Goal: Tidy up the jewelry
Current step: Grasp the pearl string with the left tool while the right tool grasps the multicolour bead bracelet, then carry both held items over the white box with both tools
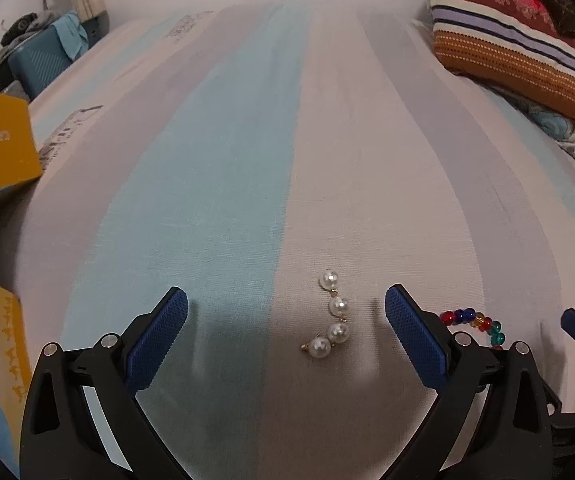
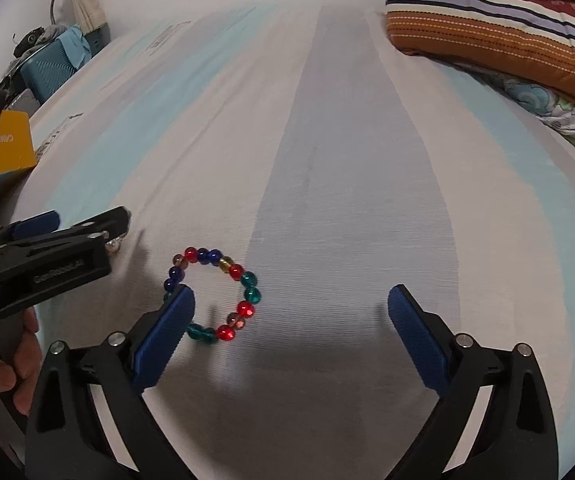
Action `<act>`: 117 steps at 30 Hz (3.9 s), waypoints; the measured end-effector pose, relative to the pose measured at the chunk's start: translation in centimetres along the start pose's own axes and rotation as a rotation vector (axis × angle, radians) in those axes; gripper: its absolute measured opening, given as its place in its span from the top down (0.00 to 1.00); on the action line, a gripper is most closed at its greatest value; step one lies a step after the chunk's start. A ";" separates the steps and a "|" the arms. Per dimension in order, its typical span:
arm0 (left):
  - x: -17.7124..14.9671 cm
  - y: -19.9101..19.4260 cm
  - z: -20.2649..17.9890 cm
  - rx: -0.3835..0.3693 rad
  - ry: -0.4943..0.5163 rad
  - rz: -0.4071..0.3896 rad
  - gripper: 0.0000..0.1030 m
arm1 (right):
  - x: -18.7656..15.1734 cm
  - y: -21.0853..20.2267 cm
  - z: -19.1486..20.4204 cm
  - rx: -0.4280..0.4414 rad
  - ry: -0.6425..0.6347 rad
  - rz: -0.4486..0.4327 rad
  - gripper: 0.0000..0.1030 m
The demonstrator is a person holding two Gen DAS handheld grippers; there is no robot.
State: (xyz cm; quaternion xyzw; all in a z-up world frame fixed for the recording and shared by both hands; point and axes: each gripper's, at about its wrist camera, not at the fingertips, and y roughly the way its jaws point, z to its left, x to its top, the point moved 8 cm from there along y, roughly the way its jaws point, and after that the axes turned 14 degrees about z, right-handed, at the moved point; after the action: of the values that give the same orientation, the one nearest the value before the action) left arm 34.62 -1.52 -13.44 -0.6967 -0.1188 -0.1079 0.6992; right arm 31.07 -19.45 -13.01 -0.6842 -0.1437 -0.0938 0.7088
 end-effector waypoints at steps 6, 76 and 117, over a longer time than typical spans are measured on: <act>0.1 1.0 -0.5 0.001 0.008 0.025 0.14 | 0.0 1.1 0.6 0.004 -0.010 0.025 0.26; -5.1 -10.7 2.1 -0.016 0.032 -0.077 0.90 | -2.0 -8.0 2.6 0.005 -0.002 -0.084 0.91; -16.1 -26.2 25.1 0.087 -0.203 -0.190 0.90 | -4.9 -22.5 23.8 0.086 -0.200 -0.229 0.91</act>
State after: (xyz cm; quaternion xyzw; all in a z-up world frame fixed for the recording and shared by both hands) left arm 10.69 23.20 6.38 -0.6587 -0.2590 -0.0975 0.6996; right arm 17.25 2.94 7.10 -0.6383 -0.2945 -0.0988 0.7044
